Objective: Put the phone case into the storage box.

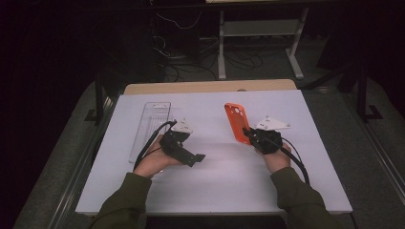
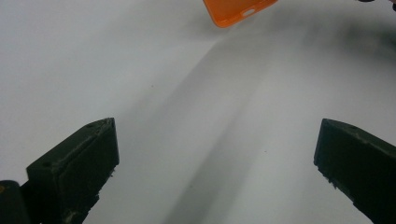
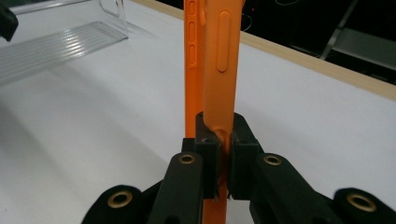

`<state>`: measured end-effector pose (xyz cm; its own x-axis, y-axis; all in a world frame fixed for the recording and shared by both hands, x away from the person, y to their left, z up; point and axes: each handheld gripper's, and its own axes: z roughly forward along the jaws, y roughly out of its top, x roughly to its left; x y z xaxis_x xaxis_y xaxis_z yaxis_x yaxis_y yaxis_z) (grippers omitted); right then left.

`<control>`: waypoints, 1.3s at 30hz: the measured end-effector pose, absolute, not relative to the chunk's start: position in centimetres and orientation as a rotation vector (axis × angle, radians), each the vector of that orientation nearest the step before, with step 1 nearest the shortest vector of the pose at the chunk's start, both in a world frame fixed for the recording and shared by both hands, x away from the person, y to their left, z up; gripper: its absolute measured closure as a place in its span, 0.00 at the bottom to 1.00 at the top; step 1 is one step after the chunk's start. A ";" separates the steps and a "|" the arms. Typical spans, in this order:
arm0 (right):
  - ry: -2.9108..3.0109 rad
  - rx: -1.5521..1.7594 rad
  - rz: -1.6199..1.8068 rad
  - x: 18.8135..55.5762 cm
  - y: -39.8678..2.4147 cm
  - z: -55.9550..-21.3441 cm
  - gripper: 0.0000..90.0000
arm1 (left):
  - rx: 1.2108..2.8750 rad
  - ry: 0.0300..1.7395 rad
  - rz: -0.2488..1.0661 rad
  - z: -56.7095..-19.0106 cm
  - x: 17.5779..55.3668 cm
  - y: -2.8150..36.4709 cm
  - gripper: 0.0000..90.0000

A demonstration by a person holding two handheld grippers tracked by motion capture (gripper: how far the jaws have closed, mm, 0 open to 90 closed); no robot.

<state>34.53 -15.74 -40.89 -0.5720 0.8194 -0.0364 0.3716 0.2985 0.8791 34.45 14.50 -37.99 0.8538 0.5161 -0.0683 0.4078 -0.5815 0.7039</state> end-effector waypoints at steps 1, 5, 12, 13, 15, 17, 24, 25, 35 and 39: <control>2.083 1.081 1.225 34.5 -15.7 -40.9 0.93 | 2.268 0.667 0.184 -38.0 34.5 14.5 0.00; 2.067 1.111 1.265 34.8 -16.0 -41.0 0.93 | 2.281 0.660 0.192 -37.9 34.5 14.6 0.00; 2.029 1.328 1.434 35.2 -16.7 -41.6 0.93 | 2.273 0.657 0.205 -37.8 34.6 14.7 0.00; 2.025 1.331 1.447 35.3 -16.8 -41.7 0.93 | 2.272 0.658 0.206 -37.8 34.6 14.7 0.00; 2.027 1.340 1.447 35.2 -16.8 -41.7 0.93 | 2.254 0.670 0.204 -37.9 34.5 14.6 0.00; 2.026 1.335 1.437 35.2 -16.8 -41.8 0.93 | 2.253 0.673 0.204 -37.8 34.5 14.6 0.00; 2.025 1.298 1.395 35.2 -16.7 -41.8 0.93 | 2.227 0.694 0.193 -37.8 34.7 14.6 0.00; 2.025 1.298 1.395 35.2 -16.7 -41.8 0.93 | 2.239 0.673 0.207 -37.8 34.8 14.7 0.00; 2.001 1.263 1.379 35.1 -16.7 -41.7 0.93 | 2.153 0.681 0.213 -37.4 35.0 14.3 0.00; 1.987 1.259 1.377 35.0 -16.5 -41.6 0.93 | 2.118 0.698 0.233 -37.1 35.1 14.2 0.00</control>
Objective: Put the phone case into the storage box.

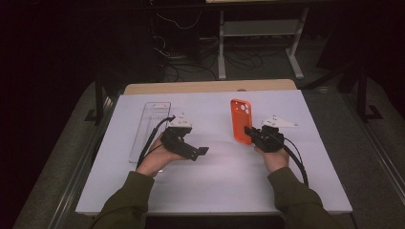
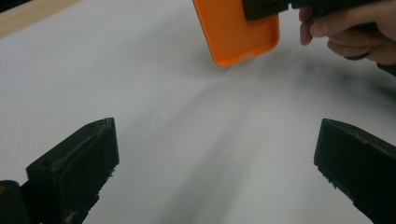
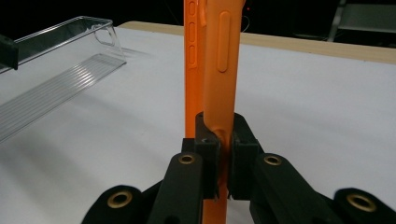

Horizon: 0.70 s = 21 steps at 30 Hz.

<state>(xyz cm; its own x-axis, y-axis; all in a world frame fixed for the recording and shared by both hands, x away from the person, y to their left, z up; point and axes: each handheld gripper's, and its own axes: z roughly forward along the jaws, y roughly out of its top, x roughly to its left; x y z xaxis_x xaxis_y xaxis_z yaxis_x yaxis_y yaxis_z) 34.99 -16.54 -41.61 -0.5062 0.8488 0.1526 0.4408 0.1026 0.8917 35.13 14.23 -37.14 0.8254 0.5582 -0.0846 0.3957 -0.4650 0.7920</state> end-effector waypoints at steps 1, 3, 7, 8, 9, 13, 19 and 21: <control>1.984 1.255 1.382 35.0 -16.5 -41.6 0.93 | 2.111 0.703 0.233 -37.1 35.2 14.2 0.00; 1.987 1.240 1.375 35.0 -16.4 -41.6 0.93 | 2.104 0.707 0.239 -37.0 35.3 14.3 0.00; 1.985 1.235 1.380 34.9 -16.0 -41.6 0.93 | 2.075 0.729 0.237 -36.8 35.7 14.2 0.00; 1.988 1.236 1.382 34.9 -15.9 -41.6 0.93 | 2.068 0.734 0.234 -36.8 35.7 14.2 0.00; 1.988 1.236 1.382 34.9 -15.9 -41.6 0.93 | 2.073 0.736 0.232 -36.8 35.9 14.1 0.00; 1.992 1.229 1.386 34.7 -15.5 -41.6 0.93 | 2.061 0.727 0.221 -36.7 36.2 13.8 0.00; 1.994 1.203 1.385 34.5 -15.1 -41.6 0.93 | 2.054 0.718 0.219 -36.5 36.5 13.2 0.00; 1.995 1.203 1.392 34.4 -14.9 -41.6 0.93 | 2.046 0.715 0.219 -36.4 36.6 13.0 0.00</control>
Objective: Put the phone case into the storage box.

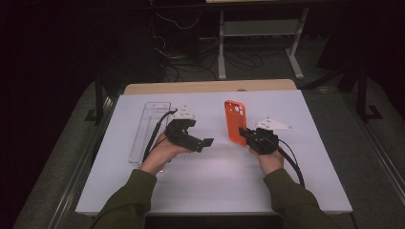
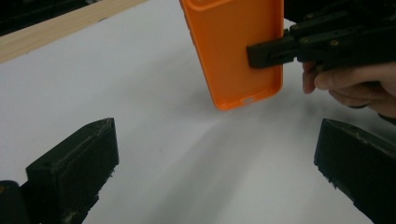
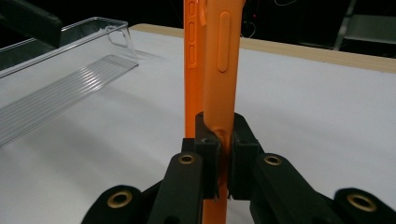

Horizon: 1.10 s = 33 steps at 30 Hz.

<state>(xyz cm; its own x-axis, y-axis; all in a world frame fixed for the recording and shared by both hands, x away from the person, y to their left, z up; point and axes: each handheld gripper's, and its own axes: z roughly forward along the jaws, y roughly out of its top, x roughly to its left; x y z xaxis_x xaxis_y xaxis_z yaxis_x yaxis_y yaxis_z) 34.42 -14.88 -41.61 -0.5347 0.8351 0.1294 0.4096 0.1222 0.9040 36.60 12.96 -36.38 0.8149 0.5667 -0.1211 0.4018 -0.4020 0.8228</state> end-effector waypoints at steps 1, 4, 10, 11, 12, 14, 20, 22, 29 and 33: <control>2.000 1.205 1.389 34.4 -14.8 -41.6 0.93 | 2.040 0.713 0.225 -36.3 36.7 12.9 0.00; 1.992 1.189 1.397 34.3 -14.4 -41.6 0.93 | 2.038 0.712 0.233 -36.2 36.9 12.6 0.00; 1.996 1.191 1.397 34.1 -14.0 -41.7 0.93 | 1.992 0.728 0.234 -36.0 37.2 12.0 0.00; 1.999 1.190 1.393 34.1 -13.9 -41.7 0.93 | 1.990 0.729 0.233 -35.9 37.3 11.9 0.00; 1.999 1.184 1.395 34.1 -13.7 -41.8 0.93 | 1.981 0.729 0.232 -35.9 37.3 11.8 0.00; 1.999 1.189 1.396 34.0 -13.7 -41.8 0.93 | 1.978 0.734 0.228 -35.9 37.4 11.6 0.00; 1.997 1.188 1.404 33.8 -13.2 -41.7 0.93 | 1.957 0.741 0.223 -35.8 37.7 11.3 0.00; 1.998 1.177 1.401 33.8 -13.1 -41.8 0.93 | 1.953 0.746 0.227 -35.8 37.8 11.2 0.00; 2.004 1.169 1.405 33.6 -12.6 -41.8 0.93 | 1.929 0.754 0.220 -35.7 38.0 10.6 0.00; 2.006 1.166 1.403 33.5 -12.4 -41.7 0.93 | 1.929 0.753 0.230 -35.6 38.1 10.2 0.00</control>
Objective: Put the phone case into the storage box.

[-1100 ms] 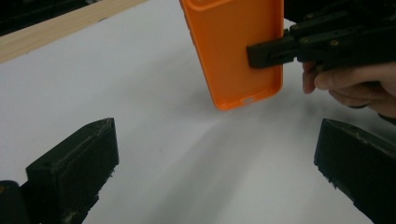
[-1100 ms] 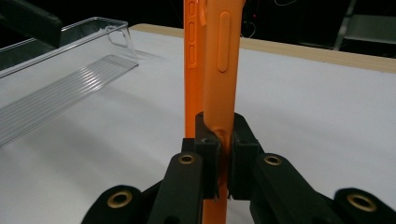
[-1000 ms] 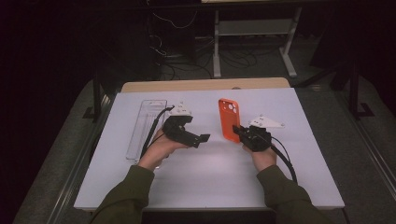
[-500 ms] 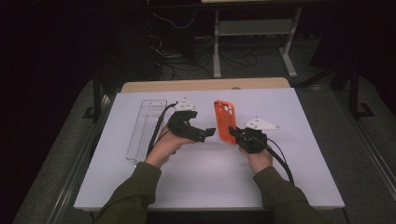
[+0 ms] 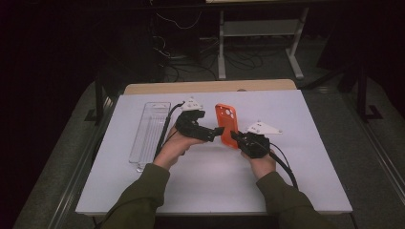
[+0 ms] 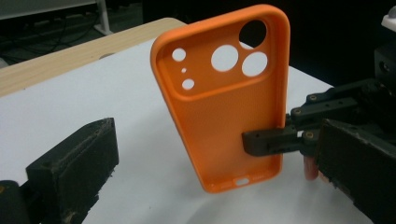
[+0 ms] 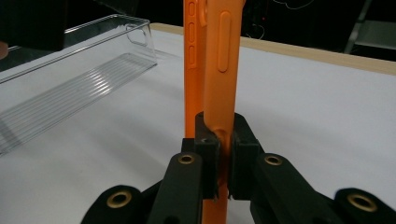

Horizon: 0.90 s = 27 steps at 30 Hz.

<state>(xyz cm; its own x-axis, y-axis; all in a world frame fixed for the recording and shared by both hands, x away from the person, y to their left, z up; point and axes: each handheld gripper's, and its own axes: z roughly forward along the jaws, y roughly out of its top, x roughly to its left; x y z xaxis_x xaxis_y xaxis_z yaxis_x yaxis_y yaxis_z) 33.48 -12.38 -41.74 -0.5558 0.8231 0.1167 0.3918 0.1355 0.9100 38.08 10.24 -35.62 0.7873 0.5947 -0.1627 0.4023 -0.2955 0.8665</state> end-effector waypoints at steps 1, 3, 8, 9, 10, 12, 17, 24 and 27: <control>2.008 1.153 1.402 33.5 -12.4 -41.8 0.93 | 1.933 0.753 0.232 -35.6 38.1 10.2 0.00; 2.011 1.159 1.403 33.4 -12.3 -41.7 0.92 | 1.933 0.752 0.238 -35.6 38.1 9.9 0.00; 2.008 1.147 1.405 33.3 -12.0 -41.7 0.92 | 1.921 0.755 0.236 -35.6 38.3 9.4 0.00; 2.009 1.142 1.405 33.3 -12.0 -41.7 0.92 | 1.922 0.752 0.240 -35.6 38.3 9.4 0.00; 2.009 1.145 1.406 33.2 -11.9 -41.7 0.92 | 1.913 0.757 0.240 -35.6 38.3 9.2 0.00; 2.007 1.148 1.410 33.1 -11.8 -41.6 0.92 | 1.911 0.762 0.242 -35.5 38.3 9.1 0.00; 2.012 1.142 1.417 33.0 -11.7 -41.6 0.92 | 1.892 0.774 0.242 -35.6 38.5 8.7 0.00; 2.020 1.135 1.426 32.8 -11.3 -41.6 0.92 | 1.879 0.773 0.253 -35.7 38.7 8.2 0.00; 2.025 1.139 1.433 32.7 -11.1 -41.6 0.92 | 1.872 0.781 0.253 -35.8 38.8 8.0 0.00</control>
